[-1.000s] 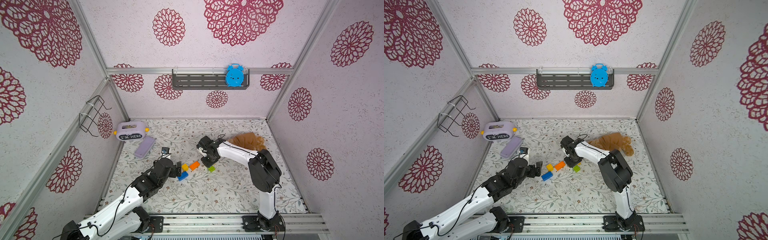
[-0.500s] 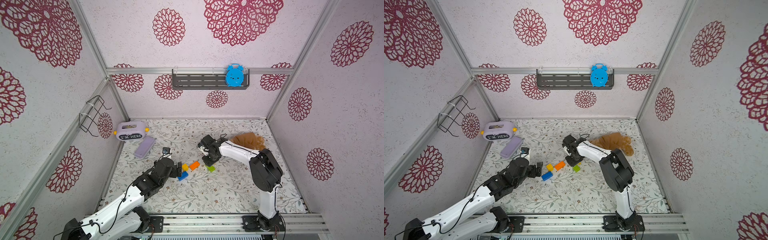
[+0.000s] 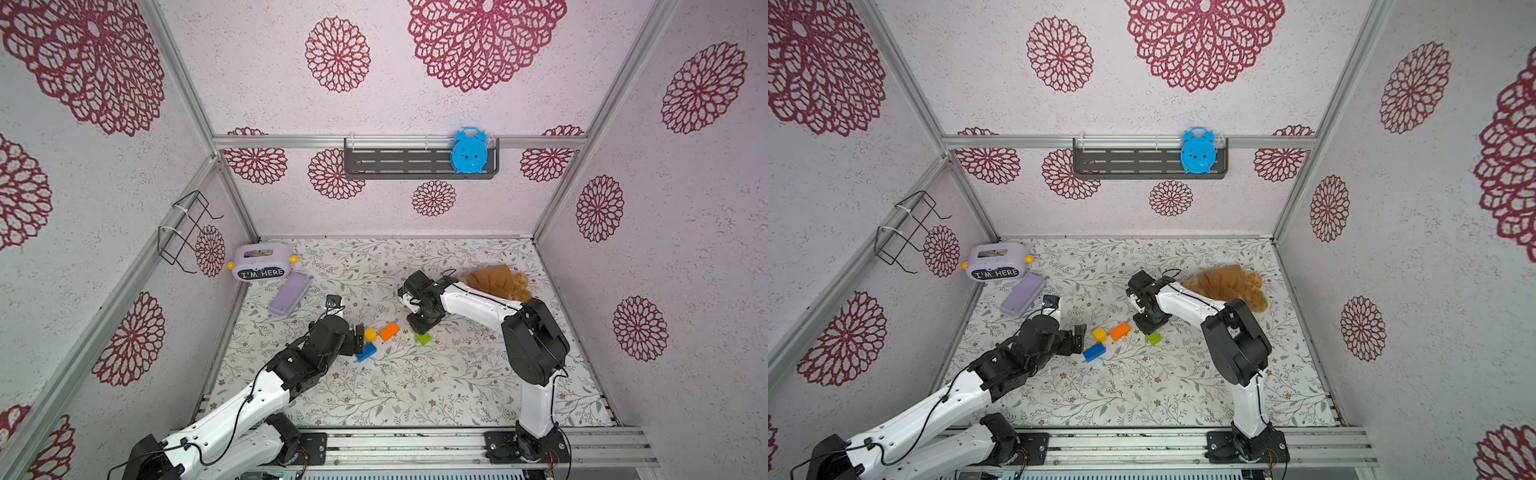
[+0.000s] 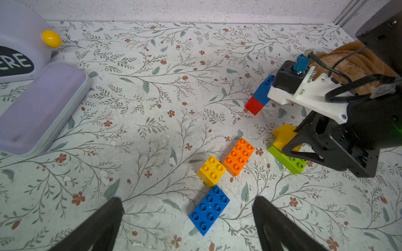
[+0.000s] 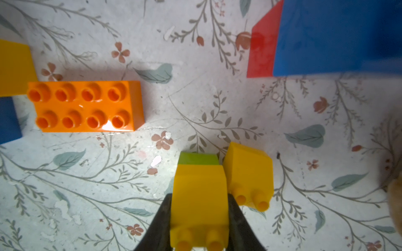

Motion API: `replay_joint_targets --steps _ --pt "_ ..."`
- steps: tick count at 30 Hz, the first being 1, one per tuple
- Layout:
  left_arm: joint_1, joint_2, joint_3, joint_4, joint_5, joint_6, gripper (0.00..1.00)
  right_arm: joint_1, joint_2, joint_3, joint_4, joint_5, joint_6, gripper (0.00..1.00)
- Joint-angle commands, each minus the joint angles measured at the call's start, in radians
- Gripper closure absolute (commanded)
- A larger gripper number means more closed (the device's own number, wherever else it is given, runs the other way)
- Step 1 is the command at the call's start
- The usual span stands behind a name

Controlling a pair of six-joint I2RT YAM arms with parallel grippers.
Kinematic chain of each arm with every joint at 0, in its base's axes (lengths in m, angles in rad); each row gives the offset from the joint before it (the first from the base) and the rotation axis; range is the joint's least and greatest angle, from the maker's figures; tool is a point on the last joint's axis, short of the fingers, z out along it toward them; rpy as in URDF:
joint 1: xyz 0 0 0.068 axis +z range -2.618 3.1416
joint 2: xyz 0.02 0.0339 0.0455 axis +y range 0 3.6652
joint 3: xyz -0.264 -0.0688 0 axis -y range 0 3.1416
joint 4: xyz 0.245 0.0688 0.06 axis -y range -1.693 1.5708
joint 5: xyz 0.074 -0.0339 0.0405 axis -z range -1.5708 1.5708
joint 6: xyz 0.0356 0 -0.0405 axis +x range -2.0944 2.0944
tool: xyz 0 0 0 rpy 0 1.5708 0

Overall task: Assemble a fork with lego
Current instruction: Assemble the lego brick with the lego brick.

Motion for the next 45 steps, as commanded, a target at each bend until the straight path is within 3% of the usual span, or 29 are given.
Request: replay_joint_targets --steps 1,13,30,45 --pt "0.008 0.001 0.02 -0.004 0.002 0.005 0.03 -0.01 -0.028 0.036 -0.059 0.004 -0.014 0.76" --pt "0.008 0.005 0.023 0.001 -0.001 0.012 0.03 -0.005 -0.064 -0.016 -0.033 0.02 0.045 0.76" --pt "0.009 0.016 0.03 -0.004 0.0 0.021 0.03 -0.017 0.009 -0.071 -0.02 -0.017 0.067 0.77" --pt "0.008 0.025 0.024 0.008 0.007 0.014 0.03 0.008 -0.099 -0.073 -0.025 -0.061 0.053 0.76"
